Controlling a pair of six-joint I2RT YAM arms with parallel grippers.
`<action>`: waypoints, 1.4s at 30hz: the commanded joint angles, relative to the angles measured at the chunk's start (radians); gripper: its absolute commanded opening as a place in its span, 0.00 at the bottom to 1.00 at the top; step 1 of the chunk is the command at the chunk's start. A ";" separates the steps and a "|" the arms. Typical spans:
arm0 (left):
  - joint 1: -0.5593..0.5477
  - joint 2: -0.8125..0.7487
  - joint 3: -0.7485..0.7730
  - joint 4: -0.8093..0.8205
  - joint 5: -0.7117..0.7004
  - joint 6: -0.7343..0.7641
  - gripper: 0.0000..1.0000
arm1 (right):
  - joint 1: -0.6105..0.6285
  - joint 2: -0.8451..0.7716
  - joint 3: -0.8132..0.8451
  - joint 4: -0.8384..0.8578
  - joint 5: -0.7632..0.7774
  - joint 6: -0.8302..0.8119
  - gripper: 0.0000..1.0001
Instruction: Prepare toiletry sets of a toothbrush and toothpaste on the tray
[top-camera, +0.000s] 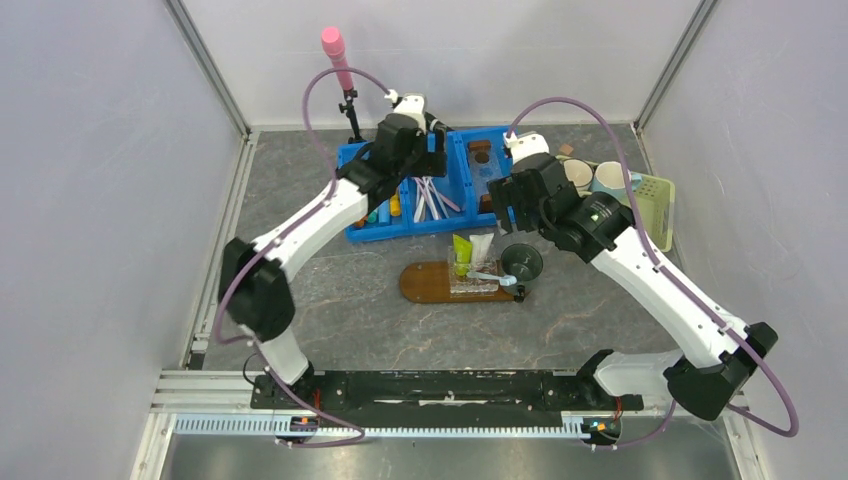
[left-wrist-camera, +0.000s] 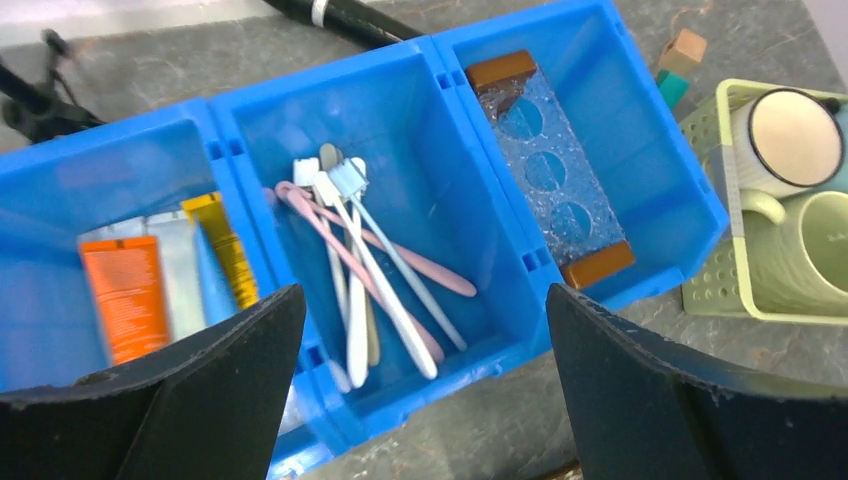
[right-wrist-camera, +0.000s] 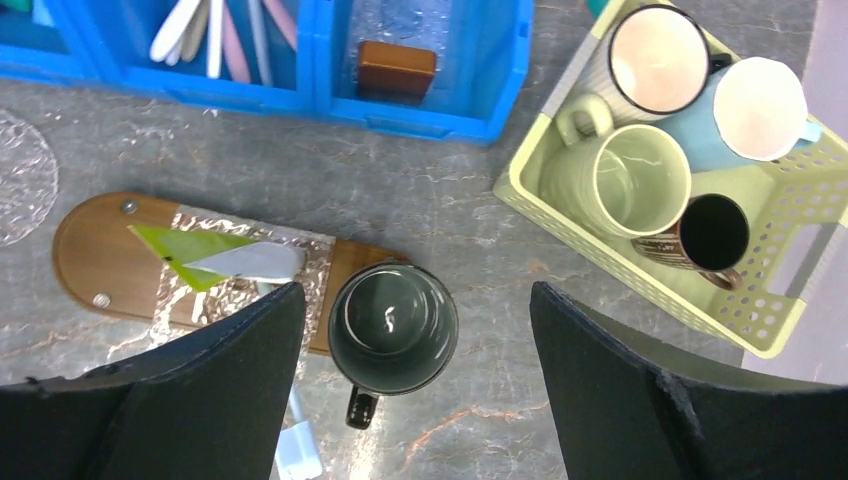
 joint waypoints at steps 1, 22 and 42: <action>0.005 0.193 0.216 -0.270 -0.009 -0.183 0.94 | -0.033 -0.040 -0.029 0.032 0.070 0.006 0.89; 0.006 0.558 0.448 -0.418 0.014 -0.285 0.55 | -0.127 -0.137 -0.192 0.088 0.049 -0.008 0.89; 0.015 0.479 0.423 -0.442 0.033 -0.268 0.15 | -0.138 -0.159 -0.231 0.094 0.027 0.009 0.89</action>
